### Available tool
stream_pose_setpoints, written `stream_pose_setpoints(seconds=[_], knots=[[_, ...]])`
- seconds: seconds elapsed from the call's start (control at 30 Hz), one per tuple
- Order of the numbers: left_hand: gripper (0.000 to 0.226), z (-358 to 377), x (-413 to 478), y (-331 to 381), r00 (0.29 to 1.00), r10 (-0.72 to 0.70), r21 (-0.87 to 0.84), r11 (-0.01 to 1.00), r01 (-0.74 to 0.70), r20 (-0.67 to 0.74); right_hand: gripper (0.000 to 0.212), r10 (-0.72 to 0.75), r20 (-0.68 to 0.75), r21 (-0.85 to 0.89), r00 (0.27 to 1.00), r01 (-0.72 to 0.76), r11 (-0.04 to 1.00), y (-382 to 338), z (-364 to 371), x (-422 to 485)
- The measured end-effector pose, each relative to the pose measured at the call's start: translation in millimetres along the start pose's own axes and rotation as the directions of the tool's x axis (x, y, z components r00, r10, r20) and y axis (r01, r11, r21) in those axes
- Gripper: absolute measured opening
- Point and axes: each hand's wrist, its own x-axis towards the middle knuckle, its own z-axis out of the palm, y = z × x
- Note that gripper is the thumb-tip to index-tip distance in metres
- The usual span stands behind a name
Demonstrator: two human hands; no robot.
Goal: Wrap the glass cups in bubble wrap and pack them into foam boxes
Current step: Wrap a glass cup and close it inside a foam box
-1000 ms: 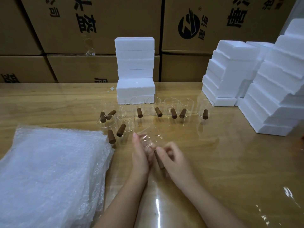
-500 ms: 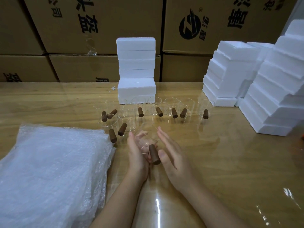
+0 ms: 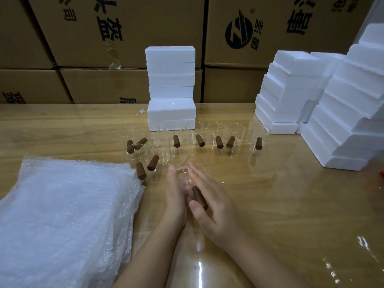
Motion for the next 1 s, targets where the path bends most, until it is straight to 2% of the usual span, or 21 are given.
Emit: stream_pose_setpoints(seconds=[0.1,0.17,0.23,0.33,0.37,0.47,0.53,0.67,0.73,1.0], knots=[[0.075,4,-9,10,0.995,-0.013,-0.001,1.000,0.014,0.103,0.052,0.027,0.009,0.021,1.000,-0.027,0.999,-1,-3,1],[0.078,5,-10,12,0.994,-0.014,-0.010,1.000,0.015,0.105,0.051,0.047,0.022,0.028,0.999,-0.048,0.998,-3,-4,2],[0.078,6,-7,11,0.994,0.043,-0.004,0.999,-0.042,0.104,0.051,0.072,0.030,0.037,0.997,-0.073,0.997,-3,-5,2],[0.052,8,-5,12,0.982,0.112,0.052,0.991,-0.121,0.154,0.051,0.087,0.023,0.038,0.996,-0.088,0.995,-2,-8,3],[0.052,9,-6,13,0.981,0.105,0.059,0.991,-0.116,0.165,0.051,0.089,0.025,0.041,0.996,-0.090,0.995,-1,-8,4],[0.083,6,-8,12,0.991,0.017,0.059,0.998,-0.025,0.134,0.053,0.099,0.021,0.067,0.995,-0.100,0.993,0,-9,5],[0.088,4,-8,10,0.990,-0.028,0.074,0.997,0.018,0.139,0.052,0.131,0.008,0.086,0.991,-0.131,0.988,1,-8,6],[0.042,4,-7,12,0.987,-0.010,0.015,1.000,0.008,0.163,0.058,0.229,0.007,0.068,0.973,-0.229,0.971,9,-11,7],[0.036,1,-5,10,0.991,-0.049,-0.060,0.997,0.057,0.127,0.063,0.268,0.018,0.056,0.963,-0.268,0.962,13,-12,7],[0.059,-7,2,5,0.994,-0.069,-0.162,0.983,0.081,0.082,0.059,0.283,0.085,0.017,0.955,-0.285,0.958,11,-11,6]])
